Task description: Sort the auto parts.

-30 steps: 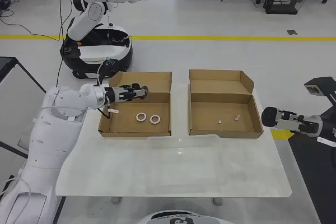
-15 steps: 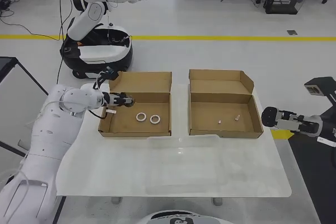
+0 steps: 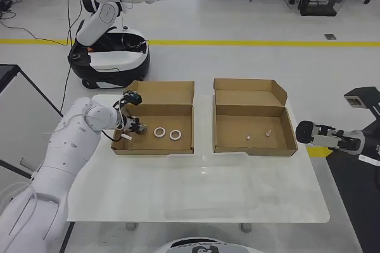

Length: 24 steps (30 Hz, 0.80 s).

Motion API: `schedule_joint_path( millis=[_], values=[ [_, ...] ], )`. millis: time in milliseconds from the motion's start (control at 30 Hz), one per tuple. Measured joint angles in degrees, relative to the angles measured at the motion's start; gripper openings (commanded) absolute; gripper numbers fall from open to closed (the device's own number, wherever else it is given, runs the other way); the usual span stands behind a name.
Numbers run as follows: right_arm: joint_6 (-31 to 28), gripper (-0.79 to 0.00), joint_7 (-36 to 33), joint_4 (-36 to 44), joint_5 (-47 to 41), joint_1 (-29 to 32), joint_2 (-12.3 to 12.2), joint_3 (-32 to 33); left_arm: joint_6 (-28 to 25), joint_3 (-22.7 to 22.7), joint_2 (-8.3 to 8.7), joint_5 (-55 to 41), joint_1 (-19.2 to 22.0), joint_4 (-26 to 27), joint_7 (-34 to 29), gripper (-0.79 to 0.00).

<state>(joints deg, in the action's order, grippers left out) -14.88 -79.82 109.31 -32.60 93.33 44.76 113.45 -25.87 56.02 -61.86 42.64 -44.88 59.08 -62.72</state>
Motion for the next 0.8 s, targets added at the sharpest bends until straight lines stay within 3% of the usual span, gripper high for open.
schedule_joint_path(
  millis=[567,600,700,733,767,800],
  values=[
    [0.00,0.000,0.00,0.00,0.00,0.00,0.00,0.00,-1.65,-4.04,-1.09,3.01,1.53,-3.33,2.60,-0.767],
    [0.00,0.000,0.00,0.00,0.00,0.00,0.00,0.00,-1.75,-4.19,-1.13,3.06,1.53,-3.48,2.61,-0.686],
    [0.00,0.000,0.00,0.00,0.00,0.00,0.00,0.00,-2.01,-4.42,-1.20,3.00,1.60,-3.79,2.71,-0.573],
    [0.00,0.000,0.00,0.00,0.00,0.00,0.00,0.00,-2.04,-4.47,-1.22,3.00,1.66,-3.91,2.71,-0.486],
    [0.00,0.000,0.00,0.00,0.00,0.00,0.00,0.00,-2.07,-4.52,-1.23,3.01,1.72,-4.02,2.73,-0.326],
    [0.00,0.000,0.00,0.00,0.00,0.00,0.00,0.00,-2.11,-4.59,-1.25,3.02,1.81,-4.15,2.76,-0.052]
  ],
)
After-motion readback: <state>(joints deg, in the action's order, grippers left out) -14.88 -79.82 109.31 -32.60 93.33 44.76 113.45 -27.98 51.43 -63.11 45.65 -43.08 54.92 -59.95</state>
